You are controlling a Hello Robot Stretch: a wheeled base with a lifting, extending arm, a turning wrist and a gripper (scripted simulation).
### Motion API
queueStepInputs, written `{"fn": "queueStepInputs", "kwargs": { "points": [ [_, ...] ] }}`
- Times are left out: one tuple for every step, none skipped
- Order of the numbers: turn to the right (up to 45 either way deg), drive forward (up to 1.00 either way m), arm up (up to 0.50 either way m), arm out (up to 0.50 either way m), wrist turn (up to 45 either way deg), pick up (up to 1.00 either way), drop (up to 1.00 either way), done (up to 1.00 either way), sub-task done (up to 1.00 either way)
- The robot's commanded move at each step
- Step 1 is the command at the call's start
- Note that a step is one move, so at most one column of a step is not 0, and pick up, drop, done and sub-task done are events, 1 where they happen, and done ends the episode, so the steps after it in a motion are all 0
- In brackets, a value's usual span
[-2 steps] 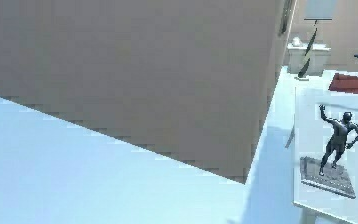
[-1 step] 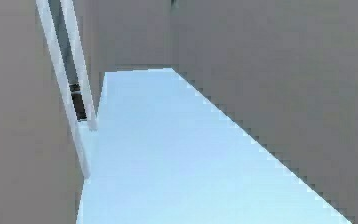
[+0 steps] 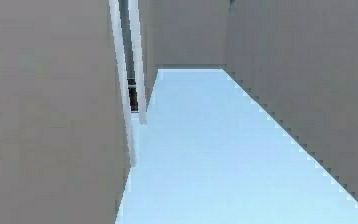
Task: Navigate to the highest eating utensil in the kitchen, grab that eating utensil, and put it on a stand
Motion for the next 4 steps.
{"fn": "queueStepInputs", "kwargs": {
  "points": [
    [0.0,1.00,0.00,0.00,0.0,0.00,0.00,0.00,0.00],
    [0.0,1.00,0.00,0.00,0.0,0.00,0.00,0.00,0.00],
    [-9.0,0.00,0.00,0.00,0.0,0.00,0.00,0.00,0.00],
    [0.0,0.25,0.00,0.00,0.0,0.00,0.00,0.00,0.00]
  ]
}}
